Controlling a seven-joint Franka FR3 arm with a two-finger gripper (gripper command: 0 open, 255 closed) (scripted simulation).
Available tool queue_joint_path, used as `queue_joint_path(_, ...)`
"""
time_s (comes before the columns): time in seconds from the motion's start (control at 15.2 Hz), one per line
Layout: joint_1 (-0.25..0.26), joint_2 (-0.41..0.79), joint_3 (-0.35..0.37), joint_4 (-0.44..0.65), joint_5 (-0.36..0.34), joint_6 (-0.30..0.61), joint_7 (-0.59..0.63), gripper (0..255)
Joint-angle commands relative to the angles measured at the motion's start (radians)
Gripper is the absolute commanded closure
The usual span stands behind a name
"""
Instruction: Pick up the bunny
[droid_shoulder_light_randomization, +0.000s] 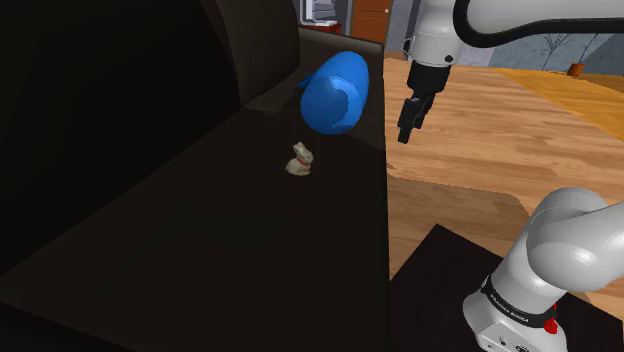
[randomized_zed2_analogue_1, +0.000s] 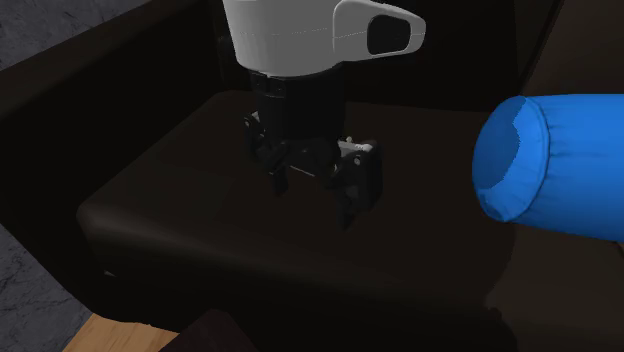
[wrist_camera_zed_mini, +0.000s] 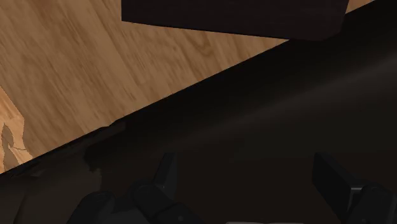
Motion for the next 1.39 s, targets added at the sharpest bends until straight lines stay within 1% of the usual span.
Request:
queue_joint_path(0.0,0.0,0.0,0.0,0.0,0.0,0.0,0.0,0)
queue_joint_path(0.33,0.015,0.151,0.033,0.048,0.017,0.144,0.019,0)
queue_joint_path(0.66,0.026,0.31,0.067,0.126,0.02,0.266,0.038,0)
queue_joint_path(0.99,0.035,0.474,0.1,0.234,0.008,0.362,0.062,0)
queue_joint_path(1.32,0.045,0.641,0.131,0.372,-0.022,0.43,0.09,0)
